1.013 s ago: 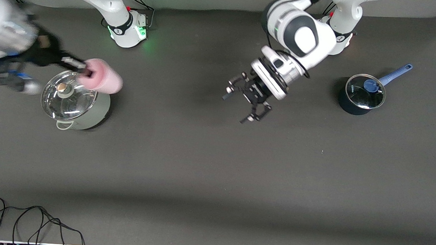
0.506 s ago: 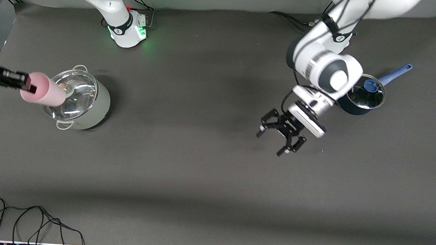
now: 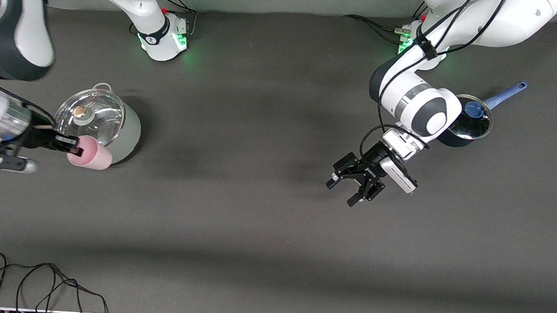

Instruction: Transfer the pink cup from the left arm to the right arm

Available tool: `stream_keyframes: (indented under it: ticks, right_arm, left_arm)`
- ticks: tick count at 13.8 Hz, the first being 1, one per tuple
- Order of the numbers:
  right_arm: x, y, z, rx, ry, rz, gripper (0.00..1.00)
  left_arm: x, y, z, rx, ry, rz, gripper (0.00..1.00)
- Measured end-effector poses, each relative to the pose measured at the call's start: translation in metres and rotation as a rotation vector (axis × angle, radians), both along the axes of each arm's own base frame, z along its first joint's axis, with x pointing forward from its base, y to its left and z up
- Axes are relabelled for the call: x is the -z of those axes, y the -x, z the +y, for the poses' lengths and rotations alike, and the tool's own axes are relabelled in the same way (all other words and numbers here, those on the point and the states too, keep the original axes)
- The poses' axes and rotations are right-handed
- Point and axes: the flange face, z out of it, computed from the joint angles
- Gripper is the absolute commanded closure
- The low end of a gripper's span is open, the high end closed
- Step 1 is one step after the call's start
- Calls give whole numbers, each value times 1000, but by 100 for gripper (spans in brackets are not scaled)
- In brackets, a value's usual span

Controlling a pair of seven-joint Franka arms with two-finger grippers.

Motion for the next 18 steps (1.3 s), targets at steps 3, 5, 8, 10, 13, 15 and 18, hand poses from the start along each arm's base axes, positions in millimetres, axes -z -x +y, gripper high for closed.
stream_keyframes:
  ticks: [3,5,8,10,13,15,18]
  right_arm:
    - [55,12,-2,13,7,-10,100]
    - [89,21,-4,21,14,-29,100]
    - [139,31,-5,28,29,-45,100]
    - [165,30,-5,31,38,-43,100]
    - [191,27,-3,49,32,-43,100]
    - [197,27,3,49,26,-41,100]
    - [203,25,5,48,29,-51,79]
  left_arm:
    - [-7,-3,-3,-24,79,49,0]
    - [-8,-4,3,-36,75,60,0]
    - [-3,0,11,-58,20,99,0]
    - [-1,8,21,-78,-84,145,0]
    - [-1,11,23,-81,-118,154,0]
    - [-1,10,25,-83,-123,153,0]
    - [-1,2,41,-97,-153,136,0]
